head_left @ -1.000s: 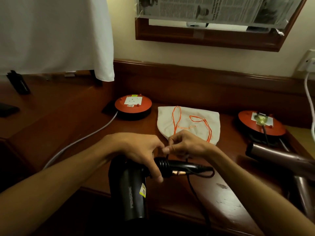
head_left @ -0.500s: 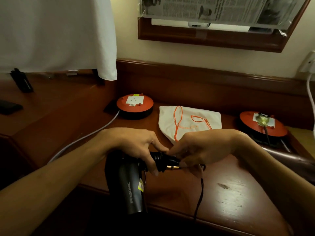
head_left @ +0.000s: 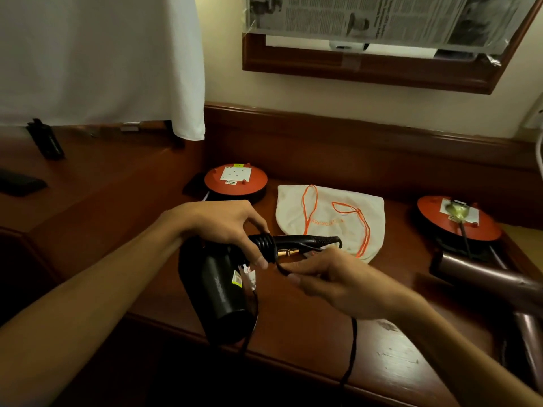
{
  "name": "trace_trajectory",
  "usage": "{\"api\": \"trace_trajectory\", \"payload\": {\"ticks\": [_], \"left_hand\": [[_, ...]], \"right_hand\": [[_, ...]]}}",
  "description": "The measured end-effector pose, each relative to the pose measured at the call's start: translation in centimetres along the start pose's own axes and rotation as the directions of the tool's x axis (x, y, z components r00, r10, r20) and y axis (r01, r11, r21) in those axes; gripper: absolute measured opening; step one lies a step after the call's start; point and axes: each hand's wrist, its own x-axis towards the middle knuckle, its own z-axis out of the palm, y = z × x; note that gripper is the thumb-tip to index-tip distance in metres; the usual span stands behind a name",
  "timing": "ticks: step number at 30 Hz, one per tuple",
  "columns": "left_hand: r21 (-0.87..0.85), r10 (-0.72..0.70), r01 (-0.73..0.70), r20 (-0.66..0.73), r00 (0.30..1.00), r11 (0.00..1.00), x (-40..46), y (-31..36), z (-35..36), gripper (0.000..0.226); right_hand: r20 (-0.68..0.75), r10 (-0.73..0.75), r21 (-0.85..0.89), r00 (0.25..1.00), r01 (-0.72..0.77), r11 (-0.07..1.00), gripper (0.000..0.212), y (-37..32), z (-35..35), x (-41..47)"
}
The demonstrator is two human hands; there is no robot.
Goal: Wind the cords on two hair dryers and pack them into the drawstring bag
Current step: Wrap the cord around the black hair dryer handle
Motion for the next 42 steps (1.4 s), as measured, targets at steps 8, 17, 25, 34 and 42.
{"api": "trace_trajectory", "payload": {"ticks": [8,17,25,34,42], "left_hand": [[-0.24,0.18,-0.162,0.057,0.982,0.957,-1.5,0.8,1.3,0.04],[0.0,0.039,-0.04,0.261,0.964,0.999,-1.0,2.7,3.8,0.046],[0.166,-0.002,-0.034,0.209,0.978,0.985,1.0,1.8,4.7,0.045],[0.04,-0.048,0.043,0.149,0.988,0.998,2.4,-2.2,2.8,0.043],[-0.081,-0.023,0.024,0.016,1.0,0.996,1.3,-3.9,0.1,0.041]], "right_hand": [[-0.216,0.068,0.321,0.974,0.005,0.947,0.02,4.1,4.0,0.0],[0.1,0.159,0.206,0.982,-0.177,0.962,0.029,7.1,2.3,3.2],[0.424,0.191,0.026,0.885,-0.222,0.975,0.015,3.4,-3.3,6.5],[0.205,0.286,-0.538,0.936,-0.136,0.832,0.02,-1.2,-5.4,4.9],[0.138,0.088,-0.295,0.986,-0.044,0.955,0.021,-0.7,-0.4,1.1]]}}
